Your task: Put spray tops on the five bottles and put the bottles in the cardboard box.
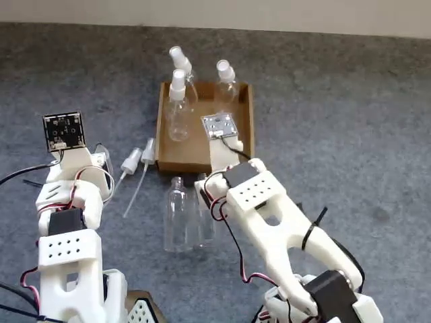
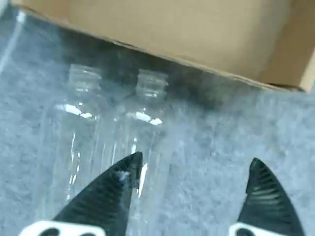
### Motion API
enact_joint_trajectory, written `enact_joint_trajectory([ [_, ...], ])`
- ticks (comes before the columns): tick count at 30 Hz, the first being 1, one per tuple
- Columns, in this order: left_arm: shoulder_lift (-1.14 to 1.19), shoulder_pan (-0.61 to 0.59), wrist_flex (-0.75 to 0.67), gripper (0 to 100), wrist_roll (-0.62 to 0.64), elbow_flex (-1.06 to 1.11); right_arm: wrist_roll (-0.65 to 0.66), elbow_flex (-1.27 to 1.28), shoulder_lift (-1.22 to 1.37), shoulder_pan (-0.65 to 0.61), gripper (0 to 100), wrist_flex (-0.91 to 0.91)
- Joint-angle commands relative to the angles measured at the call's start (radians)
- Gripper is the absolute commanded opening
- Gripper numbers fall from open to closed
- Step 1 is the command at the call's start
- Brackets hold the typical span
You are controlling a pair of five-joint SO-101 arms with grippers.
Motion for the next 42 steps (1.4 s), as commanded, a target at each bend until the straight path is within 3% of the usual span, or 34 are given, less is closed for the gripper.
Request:
enact_joint_trajectory([
  [1, -0.008, 0.013, -0.028, 12, 0.000, -0.007, -0.009, 0.056, 0.048, -0.022, 28.2, -0.108],
  [6, -0.008, 0.018, -0.028, 12, 0.000, -0.007, -0.009, 0.163, 0.067, -0.070, 28.2, -0.219],
  [14, -0.008, 0.018, -0.028, 12, 0.000, -0.005, -0.018, 0.217, 0.074, -0.082, 28.2, -0.232],
  [17, -0.008, 0.018, -0.028, 12, 0.000, -0.005, -0.117, 0.225, 0.073, -0.061, 27.7, -0.194],
  [20, -0.008, 0.018, -0.028, 12, 0.000, -0.004, -0.164, 0.228, 0.065, -0.027, 22.1, -0.124],
  [23, -0.008, 0.018, -0.028, 12, 0.000, -0.004, -0.126, 0.229, 0.065, 0.030, 9.1, -0.074],
  [25, -0.008, 0.018, -0.028, 12, 0.000, -0.004, -0.077, 0.229, 0.065, 0.091, 0.0, -0.044],
  [27, -0.008, 0.018, -0.028, 12, 0.000, -0.004, 0.003, 0.228, 0.065, 0.174, 1.8, -0.002],
  [32, -0.008, 0.018, -0.028, 12, 0.000, -0.004, 0.371, 0.202, 0.064, 0.463, 1.9, 0.107],
  [37, -0.008, 0.019, -0.028, 12, 0.000, -0.004, 0.778, 0.022, 0.077, 0.757, 1.9, 0.120],
  [42, -0.008, 0.019, -0.028, 12, 0.000, -0.004, 0.801, -0.113, 0.151, 0.983, 1.9, -0.022],
])
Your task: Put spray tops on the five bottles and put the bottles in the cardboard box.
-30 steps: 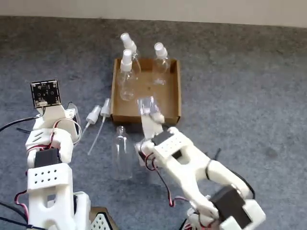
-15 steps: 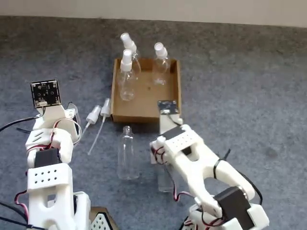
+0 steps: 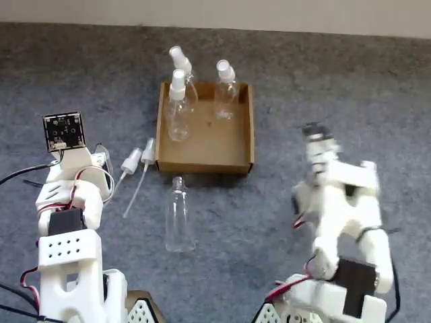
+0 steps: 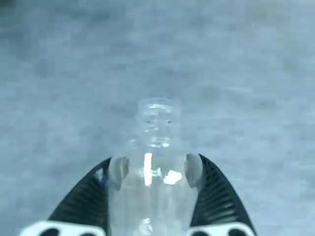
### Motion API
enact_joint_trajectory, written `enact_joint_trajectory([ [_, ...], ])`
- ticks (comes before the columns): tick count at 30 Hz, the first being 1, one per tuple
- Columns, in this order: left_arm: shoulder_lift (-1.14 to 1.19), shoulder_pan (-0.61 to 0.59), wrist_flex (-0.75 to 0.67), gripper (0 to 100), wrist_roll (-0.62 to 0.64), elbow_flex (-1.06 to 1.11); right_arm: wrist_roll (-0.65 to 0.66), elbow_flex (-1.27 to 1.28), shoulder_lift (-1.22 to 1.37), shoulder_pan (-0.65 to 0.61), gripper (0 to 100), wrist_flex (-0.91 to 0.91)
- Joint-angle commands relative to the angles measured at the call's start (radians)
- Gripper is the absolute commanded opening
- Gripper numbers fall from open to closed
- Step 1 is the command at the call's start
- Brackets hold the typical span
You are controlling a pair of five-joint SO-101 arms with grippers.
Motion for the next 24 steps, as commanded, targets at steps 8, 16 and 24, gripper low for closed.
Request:
enact_joint_trajectory([
  [8, -0.008, 0.058, -0.021, 12, -0.003, -0.012, 0.118, -0.351, 0.369, 0.209, 6.0, -0.047],
  [16, -0.002, 0.071, 0.173, 12, -0.006, -0.062, 0.120, -0.398, 0.389, 0.229, 21.9, -0.039],
  [24, -0.007, 0.071, 0.172, 12, -0.006, -0.013, 0.115, -0.443, 0.390, 0.200, 24.9, 0.028],
])
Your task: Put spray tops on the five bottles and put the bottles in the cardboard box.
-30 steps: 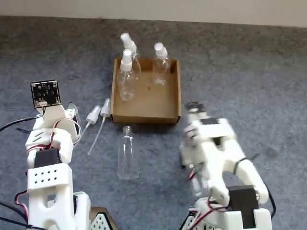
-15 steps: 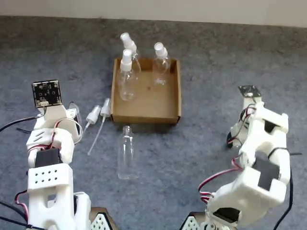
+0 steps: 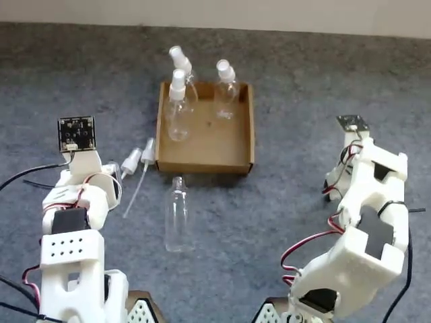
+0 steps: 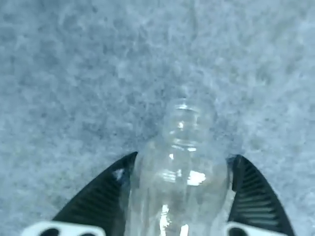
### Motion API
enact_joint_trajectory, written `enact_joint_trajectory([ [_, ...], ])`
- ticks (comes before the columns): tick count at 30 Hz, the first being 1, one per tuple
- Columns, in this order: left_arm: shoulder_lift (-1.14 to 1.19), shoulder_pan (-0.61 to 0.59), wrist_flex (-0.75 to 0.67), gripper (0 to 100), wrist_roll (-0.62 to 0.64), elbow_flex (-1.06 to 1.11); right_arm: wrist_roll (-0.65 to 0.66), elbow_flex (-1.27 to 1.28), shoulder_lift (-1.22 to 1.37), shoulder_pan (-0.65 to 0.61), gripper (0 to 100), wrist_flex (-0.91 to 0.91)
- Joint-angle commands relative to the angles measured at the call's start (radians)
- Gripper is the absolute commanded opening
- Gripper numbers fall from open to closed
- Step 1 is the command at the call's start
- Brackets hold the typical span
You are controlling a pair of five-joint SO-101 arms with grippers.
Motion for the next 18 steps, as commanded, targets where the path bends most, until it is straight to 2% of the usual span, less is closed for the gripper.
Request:
enact_joint_trajectory([
  [1, -0.008, 0.024, 0.002, 12, -0.006, -0.004, 0.005, -0.131, -0.002, -0.015, 24.9, 0.101],
  [7, -0.008, 0.021, 0.002, 12, -0.006, -0.001, -0.049, -0.292, 0.001, -0.053, 24.9, 0.268],
  [18, -0.008, 0.019, 0.002, 12, -0.006, -0.001, 0.005, -0.292, 0.099, -0.035, 24.9, 0.283],
])
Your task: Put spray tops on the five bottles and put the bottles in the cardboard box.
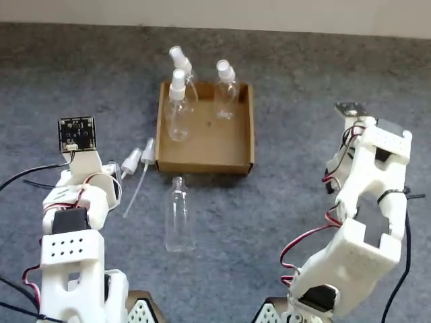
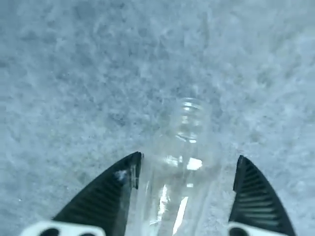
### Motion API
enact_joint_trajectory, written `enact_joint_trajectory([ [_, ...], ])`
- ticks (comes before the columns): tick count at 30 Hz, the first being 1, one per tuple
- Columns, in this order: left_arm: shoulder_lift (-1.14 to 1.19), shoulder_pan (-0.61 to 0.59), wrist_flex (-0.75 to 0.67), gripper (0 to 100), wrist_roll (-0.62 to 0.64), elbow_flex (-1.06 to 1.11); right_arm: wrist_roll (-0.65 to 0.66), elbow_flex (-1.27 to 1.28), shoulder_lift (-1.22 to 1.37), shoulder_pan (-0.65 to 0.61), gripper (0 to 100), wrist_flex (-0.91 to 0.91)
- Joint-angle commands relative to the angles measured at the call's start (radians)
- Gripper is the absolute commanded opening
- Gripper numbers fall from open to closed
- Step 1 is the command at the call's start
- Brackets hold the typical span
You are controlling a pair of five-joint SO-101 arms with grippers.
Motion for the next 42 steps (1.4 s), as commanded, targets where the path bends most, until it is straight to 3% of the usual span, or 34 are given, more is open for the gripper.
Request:
enact_joint_trajectory([
  [1, -0.008, 0.019, 0.002, 12, -0.006, -0.002, 0.011, -0.035, 0.041, 0.010, 24.9, 0.008],
  [9, -0.008, 0.019, 0.002, 12, -0.006, -0.002, 0.009, -0.036, 0.058, 0.016, 15.6, 0.013],
  [13, -0.008, 0.019, 0.002, 12, -0.006, -0.002, -0.009, -0.042, 0.039, 0.007, 16.1, 0.013],
  [18, -0.008, 0.019, 0.002, 12, -0.006, -0.002, -0.011, -0.056, -0.005, 0.004, 23.8, 0.015],
  [32, -0.008, 0.019, 0.002, 12, -0.006, -0.002, -0.011, -0.056, -0.033, -0.021, 23.7, 0.015],
  [39, -0.008, 0.019, 0.002, 12, -0.006, -0.002, -0.011, -0.062, -0.041, -0.028, 3.3, 0.015],
  [42, -0.008, 0.019, 0.002, 12, -0.006, -0.001, -0.011, -0.076, -0.042, -0.027, 0.3, 0.015],
])
